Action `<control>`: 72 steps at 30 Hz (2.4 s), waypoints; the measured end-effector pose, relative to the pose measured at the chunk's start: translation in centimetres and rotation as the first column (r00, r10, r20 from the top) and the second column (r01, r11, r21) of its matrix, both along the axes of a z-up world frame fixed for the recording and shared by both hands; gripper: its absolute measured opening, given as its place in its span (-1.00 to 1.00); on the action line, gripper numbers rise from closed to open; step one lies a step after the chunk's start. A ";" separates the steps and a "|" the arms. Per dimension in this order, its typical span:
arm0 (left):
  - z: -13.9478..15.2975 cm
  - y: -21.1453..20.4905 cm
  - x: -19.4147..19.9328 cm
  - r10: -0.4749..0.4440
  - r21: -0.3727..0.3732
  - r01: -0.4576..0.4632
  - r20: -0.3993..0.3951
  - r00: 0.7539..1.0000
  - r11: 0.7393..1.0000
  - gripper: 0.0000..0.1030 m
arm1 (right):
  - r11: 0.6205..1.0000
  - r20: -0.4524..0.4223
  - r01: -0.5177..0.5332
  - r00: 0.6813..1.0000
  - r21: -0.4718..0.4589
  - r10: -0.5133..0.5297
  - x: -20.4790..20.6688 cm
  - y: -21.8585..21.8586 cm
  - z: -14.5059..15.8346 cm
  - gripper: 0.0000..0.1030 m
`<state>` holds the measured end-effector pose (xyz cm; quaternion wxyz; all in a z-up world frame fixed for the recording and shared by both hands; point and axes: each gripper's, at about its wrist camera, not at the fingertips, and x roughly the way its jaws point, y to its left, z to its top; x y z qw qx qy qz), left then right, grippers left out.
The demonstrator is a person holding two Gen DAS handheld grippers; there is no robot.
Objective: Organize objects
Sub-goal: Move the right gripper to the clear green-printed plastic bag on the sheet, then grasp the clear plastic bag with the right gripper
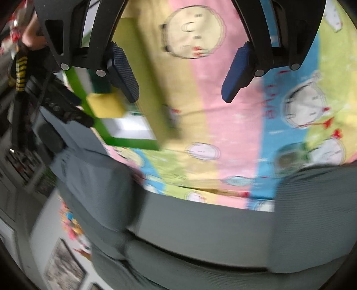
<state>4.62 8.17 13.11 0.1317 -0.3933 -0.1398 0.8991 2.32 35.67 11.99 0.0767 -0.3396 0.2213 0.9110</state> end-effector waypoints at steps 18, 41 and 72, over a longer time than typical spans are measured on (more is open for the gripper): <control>-2.9 -13.1 0.9 0.286 -0.067 -0.281 0.091 0.954 0.957 0.50 | 0.933 0.015 -0.312 0.949 0.181 0.315 -2.7 -15.9 0.4 0.77; -5.3 -25.1 2.1 0.469 0.022 -0.492 0.263 0.843 0.871 0.50 | 0.818 0.283 -0.559 0.813 0.135 0.509 -20.1 -36.3 -4.7 0.59; -7.1 -21.4 0.5 0.345 0.114 -0.404 0.347 0.872 0.908 0.50 | 0.866 0.329 -0.494 0.807 -0.078 0.490 -5.0 -24.6 -6.9 0.44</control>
